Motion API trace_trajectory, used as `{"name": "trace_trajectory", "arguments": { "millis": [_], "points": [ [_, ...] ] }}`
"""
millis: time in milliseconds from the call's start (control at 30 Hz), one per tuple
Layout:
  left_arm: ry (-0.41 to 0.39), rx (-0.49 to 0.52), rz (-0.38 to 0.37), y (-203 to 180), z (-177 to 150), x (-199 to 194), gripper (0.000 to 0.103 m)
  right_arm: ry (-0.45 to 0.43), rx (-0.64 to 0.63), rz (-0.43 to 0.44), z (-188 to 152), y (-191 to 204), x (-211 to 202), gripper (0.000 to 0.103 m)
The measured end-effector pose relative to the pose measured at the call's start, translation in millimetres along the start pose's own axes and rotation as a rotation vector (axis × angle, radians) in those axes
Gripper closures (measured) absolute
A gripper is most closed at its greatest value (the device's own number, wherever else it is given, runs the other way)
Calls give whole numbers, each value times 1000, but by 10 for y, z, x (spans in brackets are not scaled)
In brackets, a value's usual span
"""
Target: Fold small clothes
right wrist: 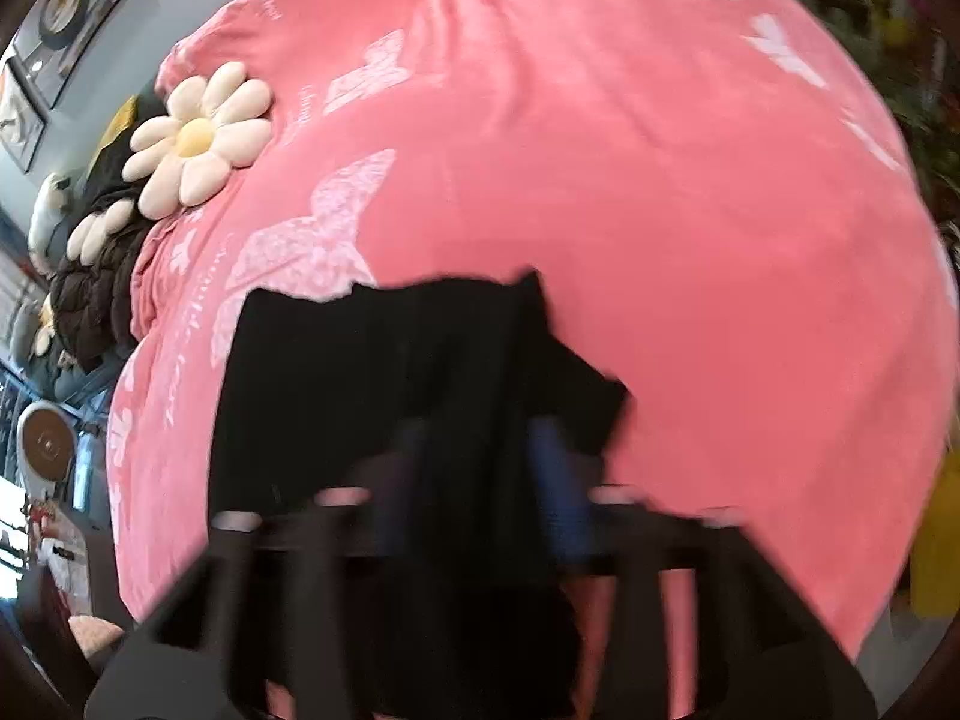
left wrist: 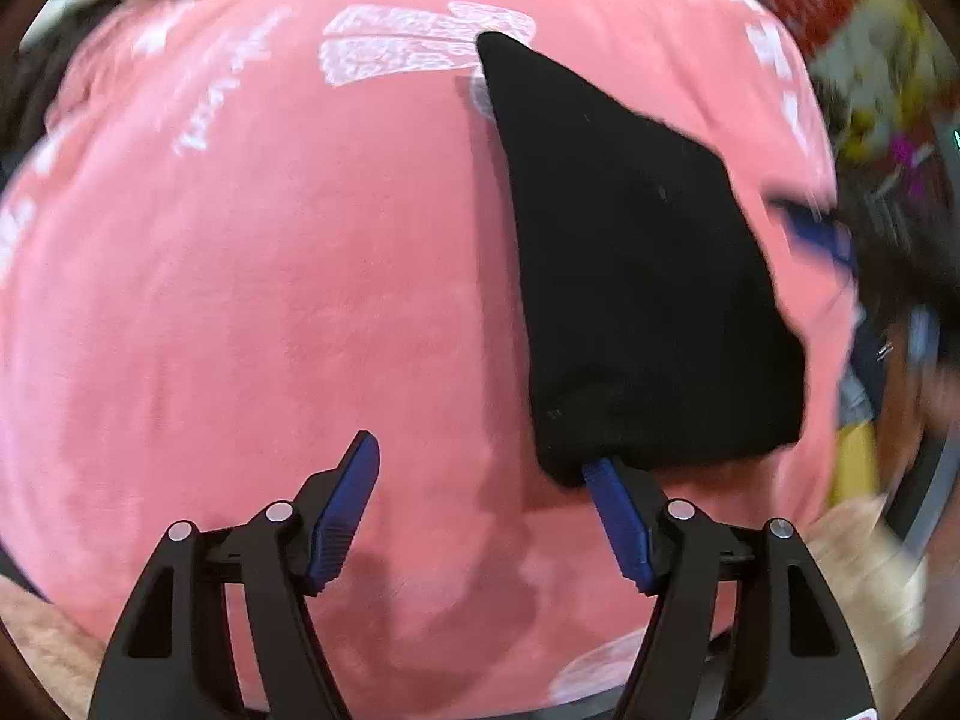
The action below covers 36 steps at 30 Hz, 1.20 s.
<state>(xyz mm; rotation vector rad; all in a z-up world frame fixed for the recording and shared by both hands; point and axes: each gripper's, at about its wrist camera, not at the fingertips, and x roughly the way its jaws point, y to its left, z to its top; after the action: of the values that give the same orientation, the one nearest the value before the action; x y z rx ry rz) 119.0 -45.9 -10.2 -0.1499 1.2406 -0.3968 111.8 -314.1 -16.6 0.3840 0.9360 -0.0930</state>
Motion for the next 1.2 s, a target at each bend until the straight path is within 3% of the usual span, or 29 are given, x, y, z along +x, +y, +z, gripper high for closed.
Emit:
{"name": "trace_trajectory", "arguments": {
  "millis": [167, 333, 433, 533, 600, 667, 733, 800, 900, 967, 1067, 1133, 1200],
  "points": [
    [33, -119, -144, 122, 326, 86, 36, 56, 28, 3, -297, -121, 93, 35],
    [33, -74, -239, -6, 405, -102, 36, 68, 78, 49, -385, -154, 165, 35],
    [40, -34, -157, 65, 312, -140, 35, 50, 82, 43, -427, -169, 160, 35],
    [60, -43, 5, 334, 124, -9, 31, 20, 66, 37, -457, -129, 43, 35],
    [89, -78, 119, 495, -8, 68, 32, 12, 31, 91, -478, 9, -71, 35],
    [104, -110, 108, 610, -100, 62, 32, 24, -17, 164, -509, 206, -128, 35],
    [96, -160, 71, 710, -180, -10, 32, 66, -101, 226, -608, 523, -118, 42],
    [85, -177, 87, 760, -212, -80, 32, 110, -159, 252, -705, 744, 4, 66],
    [43, -169, 106, 770, -216, -238, 32, 259, -165, 354, -937, 1041, 449, 89],
    [20, -155, 98, 719, -213, -354, 31, 296, -194, 348, -1045, 1166, 670, 93],
    [-13, -137, 73, 644, -139, -450, 31, 294, -187, 351, -968, 1197, 608, 92],
    [-36, -134, 53, 632, -73, -494, 31, 239, -215, 304, -882, 1124, 406, 93],
    [-53, -141, 11, 655, 28, -548, 31, 165, -203, 228, -772, 949, 190, 82]
  ]
}}
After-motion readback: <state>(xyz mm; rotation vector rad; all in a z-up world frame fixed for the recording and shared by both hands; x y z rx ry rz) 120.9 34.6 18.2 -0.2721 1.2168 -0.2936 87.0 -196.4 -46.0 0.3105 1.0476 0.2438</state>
